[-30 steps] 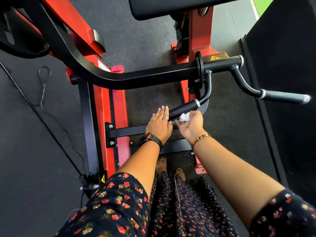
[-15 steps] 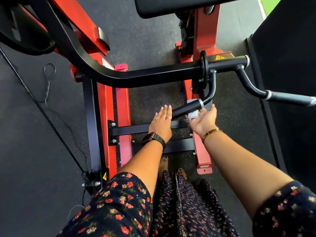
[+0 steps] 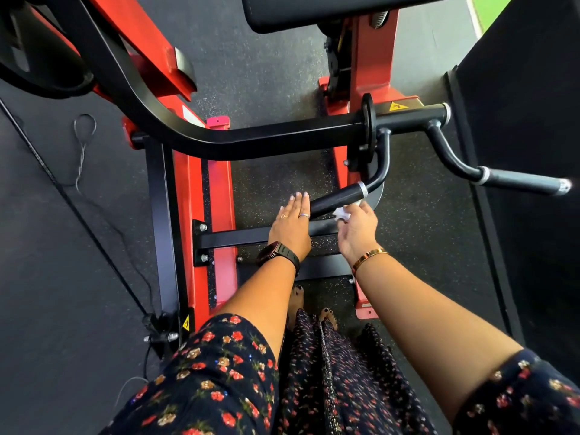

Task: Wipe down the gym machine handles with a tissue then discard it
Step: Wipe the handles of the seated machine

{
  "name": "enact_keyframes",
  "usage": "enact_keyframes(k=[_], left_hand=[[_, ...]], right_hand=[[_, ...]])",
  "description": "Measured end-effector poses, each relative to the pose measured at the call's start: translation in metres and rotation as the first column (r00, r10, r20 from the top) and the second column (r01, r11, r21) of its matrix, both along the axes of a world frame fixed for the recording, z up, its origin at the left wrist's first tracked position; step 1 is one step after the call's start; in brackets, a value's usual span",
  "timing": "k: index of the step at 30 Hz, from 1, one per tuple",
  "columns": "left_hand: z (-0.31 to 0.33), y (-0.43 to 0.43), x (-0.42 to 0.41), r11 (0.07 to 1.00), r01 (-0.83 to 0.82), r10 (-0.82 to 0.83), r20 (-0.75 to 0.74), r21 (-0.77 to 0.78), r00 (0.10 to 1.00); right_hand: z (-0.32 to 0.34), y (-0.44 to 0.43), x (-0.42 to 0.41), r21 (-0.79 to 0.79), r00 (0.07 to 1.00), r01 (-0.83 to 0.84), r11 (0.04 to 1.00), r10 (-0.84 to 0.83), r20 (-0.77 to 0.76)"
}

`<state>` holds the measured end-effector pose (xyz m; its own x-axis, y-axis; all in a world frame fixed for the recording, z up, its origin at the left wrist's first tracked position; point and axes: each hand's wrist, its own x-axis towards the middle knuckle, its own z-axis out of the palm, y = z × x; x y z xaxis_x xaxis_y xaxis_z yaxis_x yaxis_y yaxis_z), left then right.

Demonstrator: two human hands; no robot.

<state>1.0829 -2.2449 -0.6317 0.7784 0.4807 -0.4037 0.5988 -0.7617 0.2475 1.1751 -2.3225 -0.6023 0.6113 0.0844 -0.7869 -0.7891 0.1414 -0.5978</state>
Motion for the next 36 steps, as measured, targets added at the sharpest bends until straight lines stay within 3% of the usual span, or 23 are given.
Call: enact_keyframes(k=[2, 4, 5, 7, 9, 11, 13, 16, 18, 20, 25, 28, 33, 36], left_hand=[[-0.001, -0.001, 0.000, 1.000, -0.007, 0.007, -0.004, 0.000, 1.000], [-0.001, -0.001, 0.000, 1.000, -0.008, 0.008, 0.001, 0.001, 1.000], [0.000, -0.001, 0.000, 1.000, -0.009, 0.009, 0.005, 0.000, 1.000], [0.000, 0.000, 0.000, 1.000, -0.001, 0.001, 0.004, -0.002, 1.000], [0.001, 0.000, 0.000, 1.000, 0.012, -0.012, -0.007, 0.004, 1.000], [0.001, 0.001, 0.000, 1.000, 0.011, -0.011, -0.010, 0.006, 1.000], [0.000, 0.004, -0.002, 0.999, 0.011, -0.011, -0.012, 0.039, 1.000], [-0.004, 0.015, -0.010, 0.999, -0.047, 0.048, -0.026, 0.018, 0.999], [-0.007, 0.021, -0.013, 0.998, -0.052, 0.051, -0.035, -0.021, 0.998], [-0.008, 0.025, -0.012, 0.998, -0.043, 0.041, -0.048, -0.050, 0.998], [-0.013, 0.021, -0.010, 0.991, -0.100, 0.097, -0.035, -0.087, 0.995], [-0.014, 0.021, -0.011, 0.988, -0.103, 0.104, 0.005, -0.116, 0.995], [-0.014, 0.021, -0.013, 0.987, -0.098, 0.101, 0.021, -0.125, 0.995], [-0.015, 0.019, -0.012, 0.990, -0.096, 0.097, 0.007, -0.101, 0.995]], right_hand=[[0.006, 0.001, 0.003, -0.229, 0.983, 0.005, 0.974, 0.038, 0.182], [0.013, 0.002, 0.003, -0.451, 0.900, -0.066, 0.890, 0.248, 0.358], [0.009, 0.002, 0.002, -0.544, 0.792, -0.155, 0.825, 0.433, 0.431], [-0.003, 0.000, 0.005, -0.731, 0.427, -0.317, 0.604, 0.779, 0.459], [-0.011, -0.003, 0.018, -0.899, 0.079, -0.310, 0.310, 0.950, 0.301], [-0.013, -0.005, 0.030, -0.982, -0.138, -0.185, 0.042, 0.988, 0.068], [-0.012, -0.003, 0.035, -0.988, -0.246, -0.055, -0.144, 0.961, -0.127], [-0.009, 0.009, 0.025, -0.958, -0.285, 0.002, -0.287, 0.918, -0.276], [-0.013, 0.018, 0.011, -0.956, -0.353, 0.014, -0.292, 0.893, -0.278], [-0.019, 0.024, -0.009, -0.972, -0.439, -0.002, -0.234, 0.874, -0.209], [-0.034, -0.009, -0.027, -0.985, -0.517, -0.166, 0.052, 0.846, 0.131], [-0.036, -0.034, -0.002, -0.994, -0.584, -0.103, 0.042, 0.806, 0.094], [-0.030, -0.029, 0.026, -0.998, -0.428, -0.060, 0.021, 0.902, 0.045], [-0.028, -0.014, 0.006, -0.999, -0.513, -0.033, -0.003, 0.858, 0.015]])
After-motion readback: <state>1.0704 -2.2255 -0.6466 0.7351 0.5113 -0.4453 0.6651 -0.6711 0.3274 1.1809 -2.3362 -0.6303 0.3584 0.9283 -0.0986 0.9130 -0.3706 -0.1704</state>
